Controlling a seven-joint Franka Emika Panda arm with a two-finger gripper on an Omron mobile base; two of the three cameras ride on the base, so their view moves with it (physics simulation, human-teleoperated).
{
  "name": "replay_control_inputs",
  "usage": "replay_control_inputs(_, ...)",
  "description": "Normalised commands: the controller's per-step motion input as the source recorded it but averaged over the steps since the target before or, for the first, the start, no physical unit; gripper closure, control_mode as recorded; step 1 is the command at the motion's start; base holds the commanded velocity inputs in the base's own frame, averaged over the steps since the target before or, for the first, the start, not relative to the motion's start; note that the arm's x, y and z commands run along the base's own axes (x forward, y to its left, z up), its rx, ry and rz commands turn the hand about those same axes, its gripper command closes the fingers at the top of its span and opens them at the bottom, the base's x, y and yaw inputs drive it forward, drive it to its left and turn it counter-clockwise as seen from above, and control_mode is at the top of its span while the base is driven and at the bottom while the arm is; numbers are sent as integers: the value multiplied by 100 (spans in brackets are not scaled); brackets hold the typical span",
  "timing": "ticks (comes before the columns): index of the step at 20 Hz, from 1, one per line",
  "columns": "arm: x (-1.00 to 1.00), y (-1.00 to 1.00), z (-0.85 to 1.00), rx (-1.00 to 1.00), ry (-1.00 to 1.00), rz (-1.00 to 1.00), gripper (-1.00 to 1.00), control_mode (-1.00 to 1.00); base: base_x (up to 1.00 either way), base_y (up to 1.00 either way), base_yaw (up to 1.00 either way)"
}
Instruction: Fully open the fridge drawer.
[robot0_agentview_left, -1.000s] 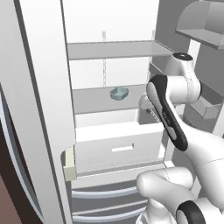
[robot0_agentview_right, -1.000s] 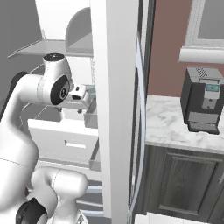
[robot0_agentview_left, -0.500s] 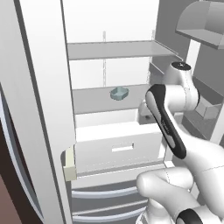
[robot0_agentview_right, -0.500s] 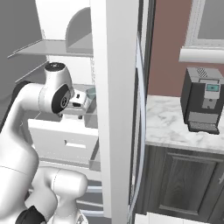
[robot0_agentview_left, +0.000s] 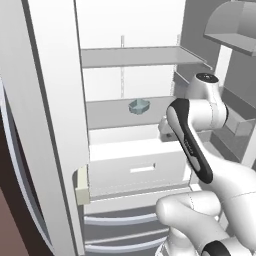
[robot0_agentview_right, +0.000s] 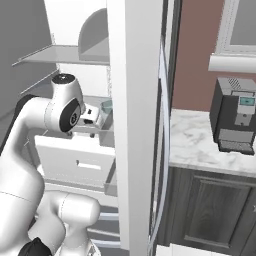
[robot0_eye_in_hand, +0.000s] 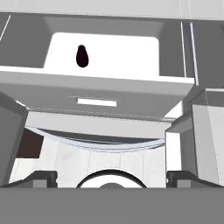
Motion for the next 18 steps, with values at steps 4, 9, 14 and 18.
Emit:
replay_control_inputs(4, 0, 0, 0, 0, 0, 0, -100, 100, -20, 37, 3)
replay_control_inputs(9, 0, 0, 0, 0, 0, 0, -100, 100, -43, 25, 1)
replay_control_inputs(14, 0, 0, 0, 0, 0, 0, -100, 100, -54, 1, 0)
replay_control_inputs(18, 0, 0, 0, 0, 0, 0, -100, 100, -37, 0, 0)
